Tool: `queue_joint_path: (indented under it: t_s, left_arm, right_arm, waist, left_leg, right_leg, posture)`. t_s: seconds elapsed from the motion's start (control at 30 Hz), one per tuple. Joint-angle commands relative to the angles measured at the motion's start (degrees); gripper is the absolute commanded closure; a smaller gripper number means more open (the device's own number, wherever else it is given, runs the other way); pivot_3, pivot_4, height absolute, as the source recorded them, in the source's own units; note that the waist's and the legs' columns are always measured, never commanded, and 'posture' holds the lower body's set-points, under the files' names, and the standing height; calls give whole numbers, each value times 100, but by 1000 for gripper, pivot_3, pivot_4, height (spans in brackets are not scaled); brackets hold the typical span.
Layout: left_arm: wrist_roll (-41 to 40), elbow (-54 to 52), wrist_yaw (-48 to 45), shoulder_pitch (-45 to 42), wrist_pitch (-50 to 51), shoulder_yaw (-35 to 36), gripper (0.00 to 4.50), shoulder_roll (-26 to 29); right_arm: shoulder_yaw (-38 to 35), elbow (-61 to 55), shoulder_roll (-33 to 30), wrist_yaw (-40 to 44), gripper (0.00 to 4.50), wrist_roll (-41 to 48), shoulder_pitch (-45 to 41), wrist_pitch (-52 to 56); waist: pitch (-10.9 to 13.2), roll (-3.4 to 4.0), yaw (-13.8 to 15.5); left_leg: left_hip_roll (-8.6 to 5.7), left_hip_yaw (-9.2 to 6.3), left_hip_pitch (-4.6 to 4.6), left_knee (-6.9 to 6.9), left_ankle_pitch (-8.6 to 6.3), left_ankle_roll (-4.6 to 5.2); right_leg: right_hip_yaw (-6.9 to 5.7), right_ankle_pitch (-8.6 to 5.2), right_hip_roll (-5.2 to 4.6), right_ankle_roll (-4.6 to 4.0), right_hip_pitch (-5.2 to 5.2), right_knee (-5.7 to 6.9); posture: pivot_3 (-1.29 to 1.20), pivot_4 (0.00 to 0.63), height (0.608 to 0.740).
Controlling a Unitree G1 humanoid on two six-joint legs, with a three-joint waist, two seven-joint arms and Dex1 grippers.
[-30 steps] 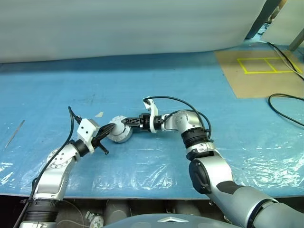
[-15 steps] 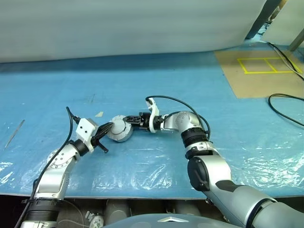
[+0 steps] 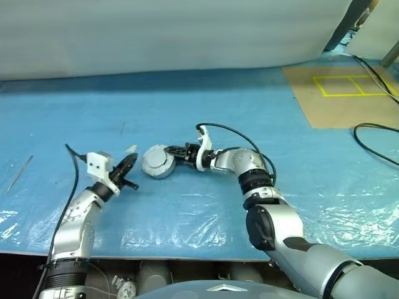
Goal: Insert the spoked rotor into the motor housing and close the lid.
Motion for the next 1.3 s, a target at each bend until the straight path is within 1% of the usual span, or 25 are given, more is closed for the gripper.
queue_joint_path:
  t_s: [0.03,0.13,0.2,0.27,0.3,0.4,0.43,0.57,0.6,0.67,0.73,0.77,0.97,1.07,1.3]
  left_arm:
    - [-709,-94,186,-80,226,532,4500,-173]
    - [-1128,-202,152,-64,466,665,4500,-333]
    - [-1485,-352,69,0,804,614,4500,-441]
    - [-1730,-540,49,92,1119,465,4131,-567]
    - [-1781,-615,47,125,1217,390,3873,-617]
    - [-1919,-764,120,138,1374,277,2912,-832]
    - [-1979,-789,172,122,1393,291,2501,-913]
    - [-2293,-875,355,23,1535,333,1067,-1205]
    - [-2384,-893,376,3,1570,336,786,-1264]
    - [-2614,-892,568,-113,1590,402,24,-1465]
    - [-2803,-859,792,-229,1626,492,24,-1609]
    - [-3018,-850,870,-284,1803,505,24,-1643]
    - [-3545,-847,1140,-444,2407,441,24,-1671]
    - [-3613,-816,1209,-512,2483,449,24,-1667]
    - [-3792,-709,1341,-797,2442,488,24,-1855]
  right_arm:
    - [-516,-79,175,-147,3160,599,-449,-210]
    - [-723,-92,226,-229,3160,793,-537,-251]
    - [-865,-84,267,-265,3160,945,-589,-341]
    - [-991,-57,293,-293,3160,1108,-643,-430]
    - [-1053,-37,303,-323,3160,1193,-667,-462]
    - [-1205,-5,324,-387,3160,1421,-742,-533]
    - [-1202,-8,319,-385,3160,1445,-747,-547]
    - [-1156,-49,328,-372,3160,1517,-736,-557]
    - [-1129,-70,339,-366,3160,1536,-729,-545]
    - [-1052,-121,375,-334,3160,1553,-700,-494]
    - [-1018,-148,390,-319,3160,1565,-682,-458]
    - [-981,-177,398,-298,3160,1566,-660,-416]
    - [-792,-373,443,-238,3160,1588,-547,-220]
    - [-722,-440,456,-222,3160,1600,-523,-165]
    - [-363,-645,483,-67,3160,1553,-372,50]
  waist:
    - [13,-19,3]
    - [23,-36,5]
    - [26,-41,15]
    - [30,-47,20]
    - [34,-53,20]
    - [43,-65,16]
    - [48,-66,15]
    - [58,-70,7]
    - [59,-70,8]
    - [61,-70,12]
    - [63,-72,15]
    - [64,-73,15]
    - [71,-79,12]
    - [72,-81,17]
    - [76,-84,17]
  left_leg:
    - [0,-4,-10,3,0,0]
    - [0,-4,-27,3,0,-1]
    - [4,-4,-30,-2,0,-1]
    - [5,-6,-35,-3,2,1]
    - [4,-6,-39,-3,3,3]
    - [4,-7,-41,-2,1,0]
    - [4,-6,-41,-2,-1,-4]
    - [6,-7,-38,-3,-2,-5]
    - [6,-7,-38,-2,-2,-5]
    - [5,-8,-38,0,-2,-5]
    - [3,-8,-39,6,-2,-5]
    - [3,-9,-39,8,-2,-5]
    - [3,-11,-40,10,-1,-4]
    - [3,-14,-40,15,-1,-4]
    - [3,-20,-40,30,-2,-5]
  right_leg:
    - [-2,11,1,18,-5,-1]
    - [-5,15,2,24,-19,-3]
    - [-12,16,5,25,-19,-2]
    - [-14,16,6,25,-20,-4]
    - [-14,16,6,25,-21,-7]
    - [-14,16,6,25,-23,-9]
    - [-14,17,6,25,-23,-8]
    - [-14,17,6,25,-23,6]
    - [-14,17,6,25,-22,9]
    - [-14,17,6,25,-22,14]
    - [-13,17,4,25,-22,16]
    - [-13,17,4,25,-22,17]
    - [-13,17,6,25,-22,23]
    - [-14,17,6,25,-22,24]
    - [-13,17,5,26,-21,39]
  posture:
    - [0,150,740]
    - [0,150,740]
    - [0,150,740]
    - [0,150,740]
    - [0,150,740]
    - [0,150,740]
    - [0,150,740]
    - [0,150,740]
    - [0,150,740]
    - [0,150,740]
    - [0,150,740]
    - [0,150,740]
    - [0,150,740]
    - [0,150,740]
    - [0,150,740]
